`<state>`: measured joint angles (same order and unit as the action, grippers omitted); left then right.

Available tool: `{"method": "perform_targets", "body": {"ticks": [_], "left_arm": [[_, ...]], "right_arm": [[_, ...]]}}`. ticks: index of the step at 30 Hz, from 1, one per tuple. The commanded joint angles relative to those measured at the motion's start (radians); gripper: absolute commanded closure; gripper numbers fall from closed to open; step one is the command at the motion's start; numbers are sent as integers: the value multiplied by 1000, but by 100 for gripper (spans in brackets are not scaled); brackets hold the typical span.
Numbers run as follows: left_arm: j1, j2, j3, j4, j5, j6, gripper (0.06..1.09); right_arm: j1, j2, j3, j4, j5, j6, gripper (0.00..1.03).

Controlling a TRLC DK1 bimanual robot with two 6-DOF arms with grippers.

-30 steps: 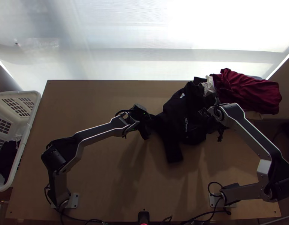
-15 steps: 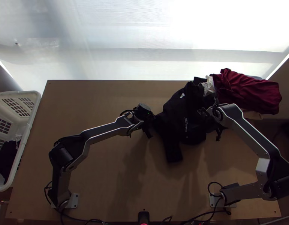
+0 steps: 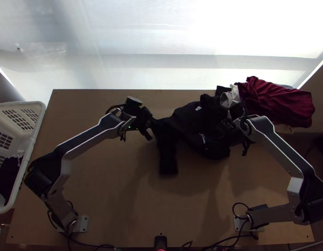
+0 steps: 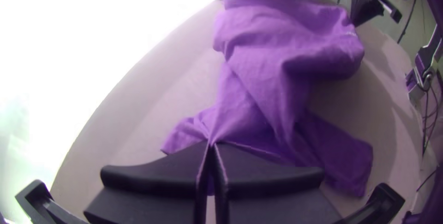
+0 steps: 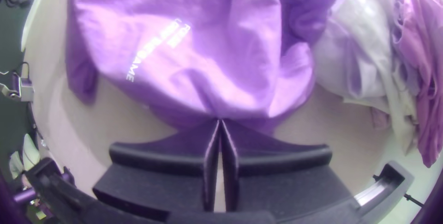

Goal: Fold the t-shirt

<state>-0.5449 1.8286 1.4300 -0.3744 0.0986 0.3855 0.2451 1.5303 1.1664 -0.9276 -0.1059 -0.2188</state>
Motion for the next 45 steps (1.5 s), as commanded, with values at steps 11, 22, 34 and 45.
{"method": "perform_targets", "body": {"ticks": [11,22,34,45], "left_arm": [[362,-608,-6,-455,116,168,105],[545,-634,-146,-368,167,299,105],[717,-322,-105,-126,153,397,104],[800,-261,3,-162,98,360,10]], "right_arm": [[60,-144,-39,-57,-23,-14,100],[155,-137,-106,-91,-40,24,45],[-17,-119,-93,-109,-38,7,14],[-55,39,-79,-36,-41,-34,14]]}}
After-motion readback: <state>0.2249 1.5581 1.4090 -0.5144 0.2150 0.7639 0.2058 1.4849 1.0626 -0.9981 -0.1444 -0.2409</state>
